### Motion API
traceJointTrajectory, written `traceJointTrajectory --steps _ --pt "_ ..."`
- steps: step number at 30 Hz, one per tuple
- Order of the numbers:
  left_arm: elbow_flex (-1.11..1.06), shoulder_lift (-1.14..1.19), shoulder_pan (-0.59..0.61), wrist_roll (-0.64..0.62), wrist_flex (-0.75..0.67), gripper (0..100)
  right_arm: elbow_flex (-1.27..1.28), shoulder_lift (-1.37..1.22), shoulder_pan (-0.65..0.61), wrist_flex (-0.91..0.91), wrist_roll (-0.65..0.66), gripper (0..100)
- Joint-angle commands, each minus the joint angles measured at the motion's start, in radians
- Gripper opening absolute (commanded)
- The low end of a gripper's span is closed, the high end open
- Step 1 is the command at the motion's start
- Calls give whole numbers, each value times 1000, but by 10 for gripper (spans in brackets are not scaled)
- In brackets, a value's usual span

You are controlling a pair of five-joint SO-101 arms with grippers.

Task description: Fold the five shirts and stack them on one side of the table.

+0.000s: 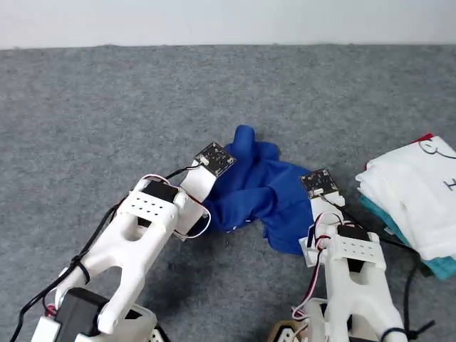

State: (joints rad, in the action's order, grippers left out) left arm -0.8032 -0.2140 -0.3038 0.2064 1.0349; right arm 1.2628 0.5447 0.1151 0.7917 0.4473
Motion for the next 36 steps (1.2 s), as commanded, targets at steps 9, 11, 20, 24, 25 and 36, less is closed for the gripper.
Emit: traceJointTrajectory --steps 9,11,20,24,25,36 --pt "68 -38 12 15 2 14 8 -13 -61 15 -2 19" --pt "87 -48 31 15 3 14 3 -5 -61 16 0 17" --pt "193 -354 236 12 0 14 -319 -4 -61 331 57 8" --pt "125 -511 245 14 -6 14 -503 61 -61 484 120 8" --pt "105 -545 242 14 -6 14 -549 91 -61 513 120 8" --pt "-183 -704 242 14 -275 14 -801 661 -61 581 115 8"
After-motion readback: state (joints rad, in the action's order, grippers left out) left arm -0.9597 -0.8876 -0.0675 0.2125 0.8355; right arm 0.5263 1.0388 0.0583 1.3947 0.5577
